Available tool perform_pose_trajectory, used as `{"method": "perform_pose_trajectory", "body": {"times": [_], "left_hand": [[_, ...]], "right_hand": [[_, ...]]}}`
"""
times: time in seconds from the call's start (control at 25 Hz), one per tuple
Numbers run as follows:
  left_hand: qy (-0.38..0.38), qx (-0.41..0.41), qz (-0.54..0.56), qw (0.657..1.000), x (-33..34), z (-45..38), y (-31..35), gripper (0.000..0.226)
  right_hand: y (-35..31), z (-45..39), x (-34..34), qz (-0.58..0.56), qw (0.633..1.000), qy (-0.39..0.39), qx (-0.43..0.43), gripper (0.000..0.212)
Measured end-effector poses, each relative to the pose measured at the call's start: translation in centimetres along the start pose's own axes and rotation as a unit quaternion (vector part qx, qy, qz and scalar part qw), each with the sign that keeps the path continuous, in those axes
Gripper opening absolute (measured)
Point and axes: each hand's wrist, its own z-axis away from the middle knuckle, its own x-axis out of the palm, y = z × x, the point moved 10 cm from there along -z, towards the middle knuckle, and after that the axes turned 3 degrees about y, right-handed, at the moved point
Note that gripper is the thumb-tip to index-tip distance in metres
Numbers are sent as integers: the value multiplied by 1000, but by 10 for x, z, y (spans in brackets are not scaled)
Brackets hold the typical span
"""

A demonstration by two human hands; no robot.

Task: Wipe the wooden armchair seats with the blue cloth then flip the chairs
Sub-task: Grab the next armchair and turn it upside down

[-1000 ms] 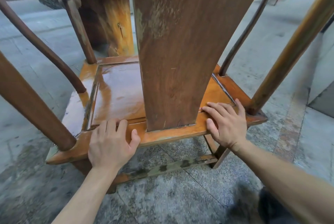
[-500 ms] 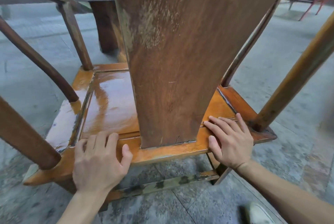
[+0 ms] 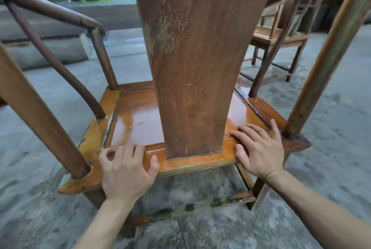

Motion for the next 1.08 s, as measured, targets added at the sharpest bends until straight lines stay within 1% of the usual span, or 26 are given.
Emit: {"method": "perform_pose_trajectory", "body": {"times": [0.08, 0.2, 0.28, 0.44, 0.6, 0.72, 0.84, 0.92, 1.0, 1.08], "left_hand": [[-22, -6, -13, 1000, 19, -16, 2, 44], [-52, -31, -13, 998, 38, -29, -4, 48], [-55, -51, -2, 997, 41, -28, -2, 49], [-55, -74, 2, 996, 36, -23, 2, 48], [-96, -63, -33, 993, 42, -29, 3, 47], [-90, -71, -49, 992, 39, -31, 6, 44], [-78, -74, -35, 994, 32, -22, 10, 37], [-75, -60, -15, 995, 31, -3, 21, 36], [-107, -55, -16, 993, 37, 22, 29, 43], [-111, -77, 6, 991, 27, 31, 26, 42]], "right_hand": [[9, -16, 23, 4, 1000, -8, 8, 42], [12, -25, 39, -10, 1000, -7, -3, 45], [14, -27, 42, -25, 1000, -3, -14, 45], [19, -28, 44, -51, 999, -11, -8, 47], [21, -30, 46, -50, 999, -18, -9, 48], [22, -28, 46, -60, 998, -14, -6, 48], [21, -30, 49, -58, 998, -26, -6, 49], [31, -35, 58, -42, 997, -60, 8, 51], [39, -35, 72, -19, 990, -139, 16, 56], [40, -32, 80, 9, 976, -218, 17, 61]]}}
